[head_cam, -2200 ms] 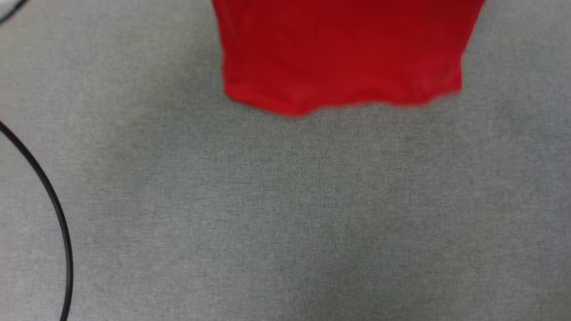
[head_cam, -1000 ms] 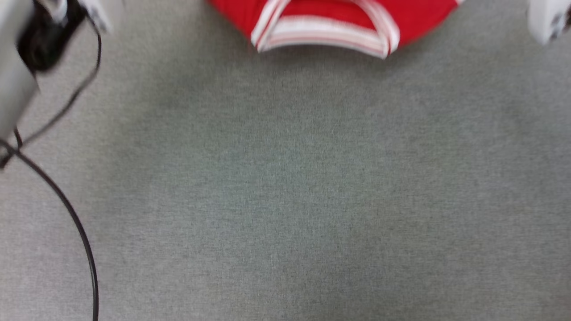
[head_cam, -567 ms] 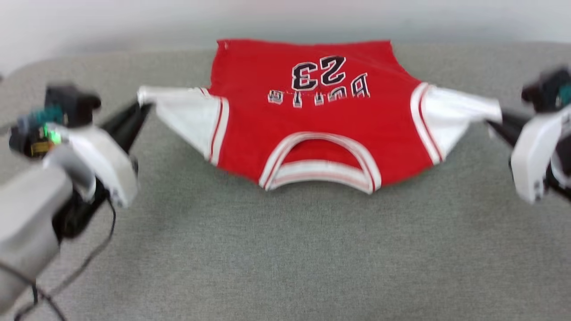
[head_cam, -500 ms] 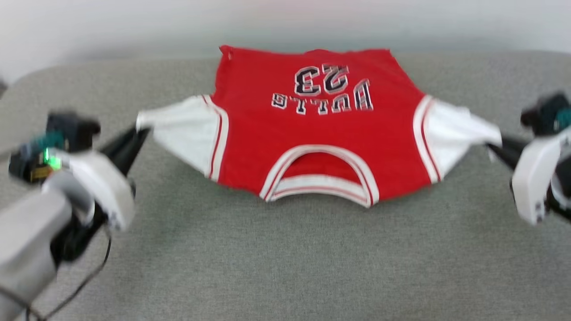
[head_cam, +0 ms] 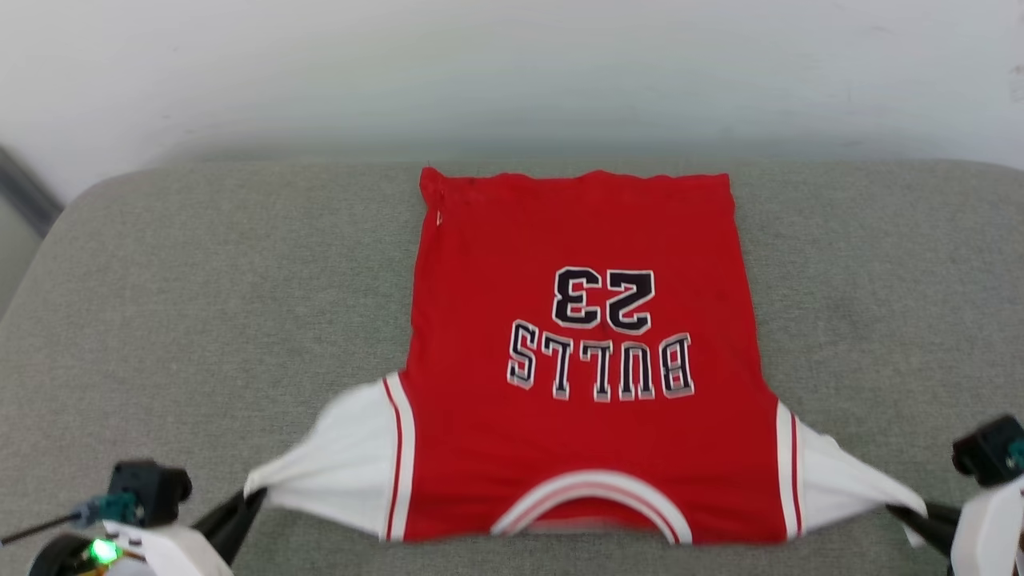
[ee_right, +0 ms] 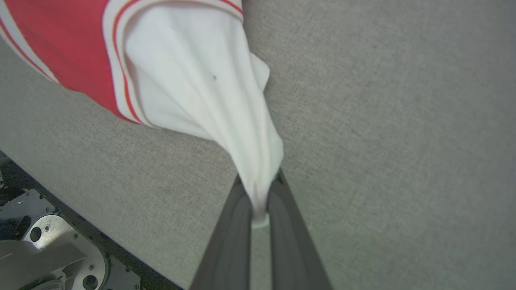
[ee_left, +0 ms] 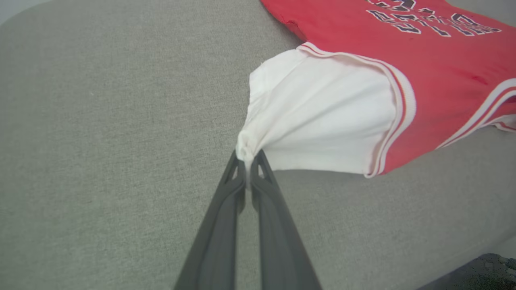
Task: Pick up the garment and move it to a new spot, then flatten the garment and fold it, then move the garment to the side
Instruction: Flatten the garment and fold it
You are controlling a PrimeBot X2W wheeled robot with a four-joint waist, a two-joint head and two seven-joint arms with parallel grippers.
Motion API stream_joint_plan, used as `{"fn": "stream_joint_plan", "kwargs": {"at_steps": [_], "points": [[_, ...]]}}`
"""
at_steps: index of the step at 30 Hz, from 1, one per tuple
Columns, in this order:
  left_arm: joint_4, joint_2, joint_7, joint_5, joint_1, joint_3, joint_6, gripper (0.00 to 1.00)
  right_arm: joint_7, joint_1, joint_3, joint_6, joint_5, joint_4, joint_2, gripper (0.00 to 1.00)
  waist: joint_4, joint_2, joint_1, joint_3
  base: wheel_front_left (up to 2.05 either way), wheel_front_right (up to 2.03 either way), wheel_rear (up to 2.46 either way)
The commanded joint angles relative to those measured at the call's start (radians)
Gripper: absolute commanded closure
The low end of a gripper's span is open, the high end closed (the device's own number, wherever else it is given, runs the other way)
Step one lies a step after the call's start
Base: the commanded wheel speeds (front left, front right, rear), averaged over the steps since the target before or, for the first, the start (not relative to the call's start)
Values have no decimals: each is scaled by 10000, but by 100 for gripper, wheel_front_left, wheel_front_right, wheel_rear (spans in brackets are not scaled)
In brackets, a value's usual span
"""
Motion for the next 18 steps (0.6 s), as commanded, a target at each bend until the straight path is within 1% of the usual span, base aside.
{"fn": "stream_joint_plan", "kwargs": {"at_steps": [1, 6, 9, 12, 15, 16, 17, 18], "points": [[-89, 60, -49, 18, 456, 1, 69, 100, 112, 645, -239, -11, 149, -72, -163, 100, 66, 0, 3, -11, 0, 0, 0], [-69, -151, -50, 107, 1295, 103, 168, 100, 462, 2173, -951, -12, 216, -287, -313, 100, 195, 0, 3, 5, 0, 0, 0], [36, -363, -50, 82, 1524, 169, 101, 100, 926, 2920, -1331, -12, 256, -506, -288, 100, 212, 0, 3, 17, 0, 0, 0], [202, -513, -50, 158, 1715, 252, 70, 100, 1308, 3343, -1824, -12, 100, -789, -267, 100, 188, 0, 3, 46, 0, 0, 0], [259, -711, -50, 288, 1702, 389, 31, 100, 1572, 3694, -2380, -12, -132, -977, -103, 100, 175, 0, 3, 120, 0, 0, 0], [282, -758, -50, 348, 1659, 464, 18, 100, 1616, 3741, -2629, -12, -226, -1037, -31, 84, 171, 0, 3, 159, 0, 0, 0], [299, -826, -50, 423, 1602, 545, 11, 100, 1661, 3759, -2861, -11, -380, -1096, 14, 0, 173, 0, 3, 198, 0, 0, 0], [310, -886, -50, 520, 1562, 610, 28, 100, 1746, 3795, -3120, -11, -458, -1167, 78, 0, 170, 0, 3, 237, 0, 0, 0]]}}
